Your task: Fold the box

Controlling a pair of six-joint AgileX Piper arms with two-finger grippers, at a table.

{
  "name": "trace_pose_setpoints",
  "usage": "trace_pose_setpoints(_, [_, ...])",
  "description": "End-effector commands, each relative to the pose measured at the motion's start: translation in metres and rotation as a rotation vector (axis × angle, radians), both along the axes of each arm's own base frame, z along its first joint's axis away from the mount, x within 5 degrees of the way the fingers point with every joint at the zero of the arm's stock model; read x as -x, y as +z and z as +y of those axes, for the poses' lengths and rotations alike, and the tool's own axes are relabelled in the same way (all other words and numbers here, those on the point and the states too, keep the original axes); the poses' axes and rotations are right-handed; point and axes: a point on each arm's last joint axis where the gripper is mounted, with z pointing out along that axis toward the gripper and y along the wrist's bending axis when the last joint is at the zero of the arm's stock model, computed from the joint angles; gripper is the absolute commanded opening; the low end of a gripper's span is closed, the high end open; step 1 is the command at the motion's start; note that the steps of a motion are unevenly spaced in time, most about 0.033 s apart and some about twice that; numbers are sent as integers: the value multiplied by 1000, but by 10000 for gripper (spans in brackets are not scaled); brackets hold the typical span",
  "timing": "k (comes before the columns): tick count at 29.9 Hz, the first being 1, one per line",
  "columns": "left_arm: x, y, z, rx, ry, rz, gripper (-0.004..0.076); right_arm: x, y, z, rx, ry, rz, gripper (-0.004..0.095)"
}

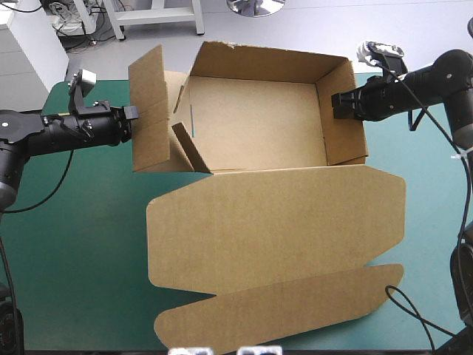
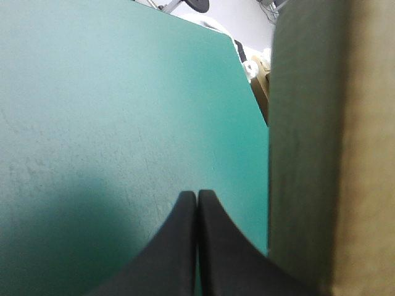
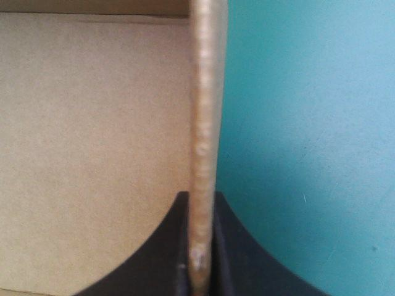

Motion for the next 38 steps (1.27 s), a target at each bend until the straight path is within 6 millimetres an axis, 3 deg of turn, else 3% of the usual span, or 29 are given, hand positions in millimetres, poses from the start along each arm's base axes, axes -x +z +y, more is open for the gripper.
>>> trace_pose_setpoints(1, [12, 24, -6, 80, -25, -71, -10, 14, 28, 12, -13, -2, -126, -13])
trace_pose_setpoints(10, [16, 23, -9, 77, -82, -54, -10, 7, 38, 33, -56, -52, -265, -13])
trace_pose_setpoints(19, [18, 23, -10, 75, -100, -54, -10, -10, 22, 36, -51, -79, -240, -13])
trace_pose_setpoints(25, [17, 24, -23, 70, -116, -85, -10, -18, 15, 50, -62, -71, -250, -13])
trace_pose_setpoints(38, [15, 23, -26, 52, -100, -93, 0, -19, 11, 68, -53, -43, -269, -13])
